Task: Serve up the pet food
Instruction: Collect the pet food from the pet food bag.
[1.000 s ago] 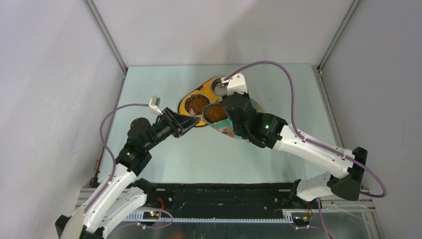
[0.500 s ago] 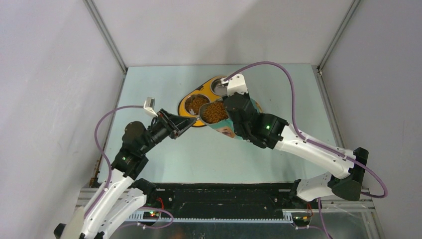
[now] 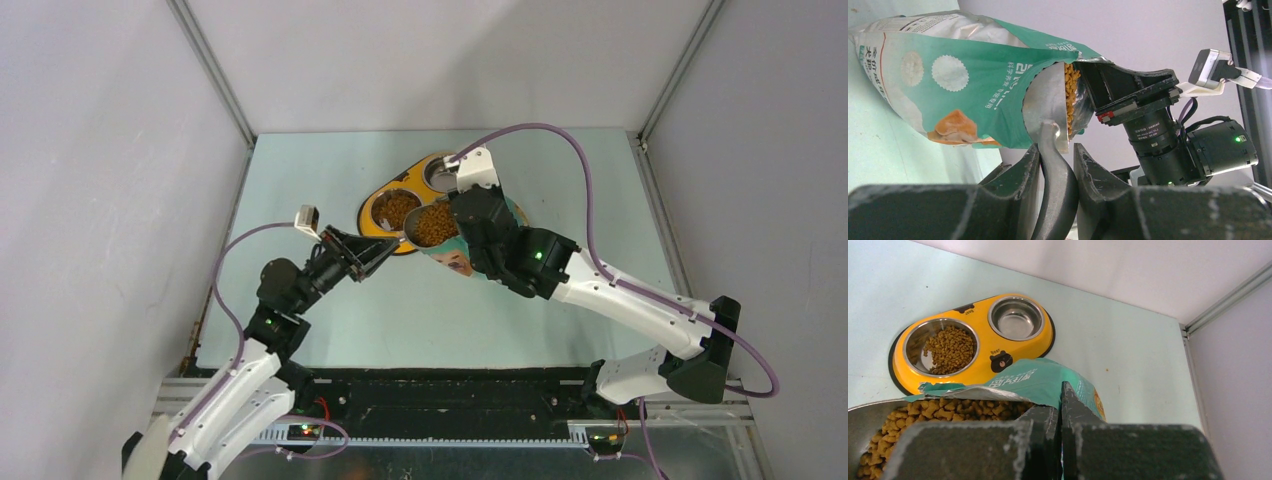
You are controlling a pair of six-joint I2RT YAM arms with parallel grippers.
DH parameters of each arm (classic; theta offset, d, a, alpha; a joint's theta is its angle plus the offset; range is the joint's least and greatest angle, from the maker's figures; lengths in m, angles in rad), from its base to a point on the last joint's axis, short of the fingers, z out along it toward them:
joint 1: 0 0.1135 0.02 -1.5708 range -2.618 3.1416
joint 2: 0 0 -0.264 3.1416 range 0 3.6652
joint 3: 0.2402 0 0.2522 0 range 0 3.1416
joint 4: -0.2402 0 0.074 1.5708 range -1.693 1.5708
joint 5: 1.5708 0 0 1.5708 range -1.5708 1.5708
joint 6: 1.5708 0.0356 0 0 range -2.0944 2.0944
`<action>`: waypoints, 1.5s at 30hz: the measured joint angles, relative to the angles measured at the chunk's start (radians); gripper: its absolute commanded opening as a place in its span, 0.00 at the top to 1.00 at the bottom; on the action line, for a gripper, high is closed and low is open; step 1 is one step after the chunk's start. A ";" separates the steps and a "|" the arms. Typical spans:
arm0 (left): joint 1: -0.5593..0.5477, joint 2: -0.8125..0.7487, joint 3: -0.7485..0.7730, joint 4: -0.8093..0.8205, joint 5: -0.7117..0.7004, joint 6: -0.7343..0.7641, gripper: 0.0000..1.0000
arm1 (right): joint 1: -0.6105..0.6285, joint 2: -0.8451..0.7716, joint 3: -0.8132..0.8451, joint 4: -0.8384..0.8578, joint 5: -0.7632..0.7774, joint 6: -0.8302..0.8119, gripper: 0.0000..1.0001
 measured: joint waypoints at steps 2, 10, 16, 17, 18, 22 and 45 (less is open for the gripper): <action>0.000 0.016 -0.002 0.022 0.004 -0.010 1.00 | 0.000 0.000 0.000 0.004 0.008 -0.007 1.00; -0.008 0.117 0.031 0.076 0.028 -0.019 1.00 | -0.002 0.000 0.000 0.015 0.033 -0.051 1.00; -0.045 0.199 0.183 -0.075 0.025 0.047 1.00 | -0.016 0.004 0.012 0.030 0.068 -0.090 1.00; -0.058 0.200 0.225 -0.144 0.007 0.076 1.00 | -0.017 0.005 0.014 0.030 0.074 -0.097 1.00; -0.069 0.200 0.261 -0.203 -0.008 0.105 1.00 | -0.018 0.005 0.015 0.031 0.079 -0.100 1.00; -0.100 0.189 0.416 -0.468 -0.080 0.211 1.00 | -0.018 0.012 0.018 0.045 0.089 -0.122 1.00; -0.108 0.119 0.548 -0.745 -0.159 0.323 1.00 | 0.005 0.016 0.017 0.051 0.089 -0.141 1.00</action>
